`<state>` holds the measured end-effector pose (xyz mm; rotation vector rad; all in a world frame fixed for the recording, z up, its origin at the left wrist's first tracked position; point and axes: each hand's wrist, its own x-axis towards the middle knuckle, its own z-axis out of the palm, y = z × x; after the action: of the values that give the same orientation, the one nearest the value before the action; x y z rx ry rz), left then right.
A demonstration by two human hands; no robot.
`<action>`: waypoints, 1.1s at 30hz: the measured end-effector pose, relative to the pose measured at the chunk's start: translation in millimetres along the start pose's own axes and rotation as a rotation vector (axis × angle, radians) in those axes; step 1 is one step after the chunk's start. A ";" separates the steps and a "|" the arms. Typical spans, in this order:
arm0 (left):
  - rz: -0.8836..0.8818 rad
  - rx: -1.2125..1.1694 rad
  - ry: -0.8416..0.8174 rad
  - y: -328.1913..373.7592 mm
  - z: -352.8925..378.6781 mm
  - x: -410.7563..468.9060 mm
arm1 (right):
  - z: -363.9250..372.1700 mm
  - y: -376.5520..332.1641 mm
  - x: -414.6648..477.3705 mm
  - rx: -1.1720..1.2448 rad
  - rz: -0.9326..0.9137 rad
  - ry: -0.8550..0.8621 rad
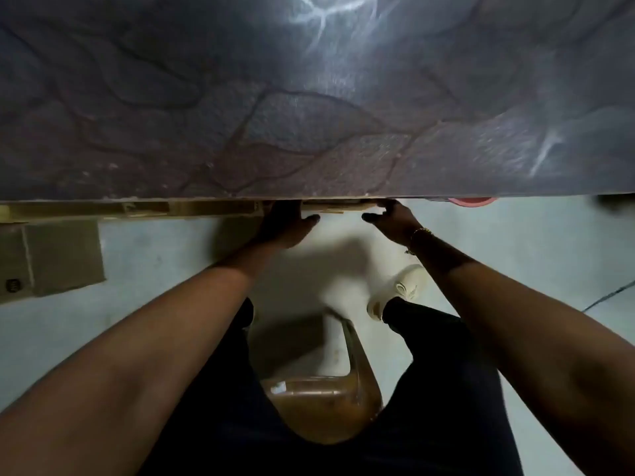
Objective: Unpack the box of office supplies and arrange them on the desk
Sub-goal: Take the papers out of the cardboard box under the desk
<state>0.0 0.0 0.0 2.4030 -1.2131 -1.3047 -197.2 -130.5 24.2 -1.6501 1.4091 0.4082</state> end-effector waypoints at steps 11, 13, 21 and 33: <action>-0.033 0.057 0.171 -28.2 73.0 144.7 | 53.6 71.3 183.7 -0.175 -0.076 0.160; -0.030 0.046 0.187 -31.2 81.3 156.8 | 57.1 75.6 188.5 -0.107 -0.095 0.152; 0.012 -0.022 0.299 -46.5 97.5 171.8 | 57.7 77.3 173.0 -0.094 -0.101 0.174; 0.101 -0.113 0.350 -63.2 117.2 212.8 | 68.1 82.6 207.3 -0.079 -0.211 0.282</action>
<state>10.8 -82.8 -236.7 2.3283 -1.1107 -0.8520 -191.0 -199.1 -198.8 -1.9573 1.4151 0.1142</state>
